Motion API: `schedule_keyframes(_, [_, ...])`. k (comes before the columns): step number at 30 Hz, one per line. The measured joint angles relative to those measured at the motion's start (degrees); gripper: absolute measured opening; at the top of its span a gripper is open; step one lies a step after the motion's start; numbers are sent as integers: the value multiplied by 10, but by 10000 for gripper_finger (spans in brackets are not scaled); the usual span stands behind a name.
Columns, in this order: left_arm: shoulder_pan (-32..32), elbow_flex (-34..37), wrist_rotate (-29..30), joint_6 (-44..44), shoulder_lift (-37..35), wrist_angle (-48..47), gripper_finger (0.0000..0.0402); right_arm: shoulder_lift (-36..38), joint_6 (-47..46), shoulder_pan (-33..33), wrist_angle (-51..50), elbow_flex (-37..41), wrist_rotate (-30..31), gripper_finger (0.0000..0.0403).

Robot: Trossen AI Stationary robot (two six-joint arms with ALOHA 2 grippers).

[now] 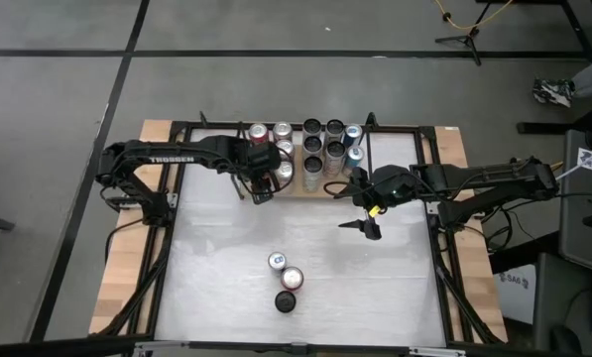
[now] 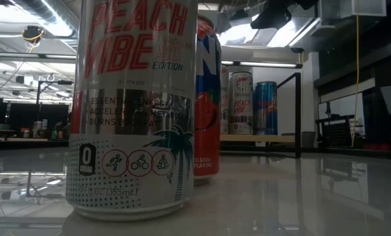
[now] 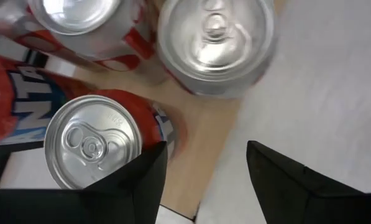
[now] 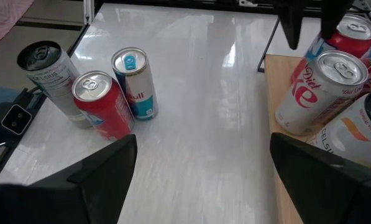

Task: Place canned beverage on shelf
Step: Put the red soda can onto the shelf aligned with the other red soda can

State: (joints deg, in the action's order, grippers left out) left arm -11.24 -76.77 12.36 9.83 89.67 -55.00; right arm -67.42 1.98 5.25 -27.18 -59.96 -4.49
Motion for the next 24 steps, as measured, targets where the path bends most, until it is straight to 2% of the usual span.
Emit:
schedule_keyframes(9, [-30, 0, 2, -29, 0, 0, 211, 0, 0, 0, 0, 0, 0, 363])
schedule_keyframes(24, [-59, 0, 2, -30, 0, 10, 211, 0, 0, 0, 0, 0, 0, 363])
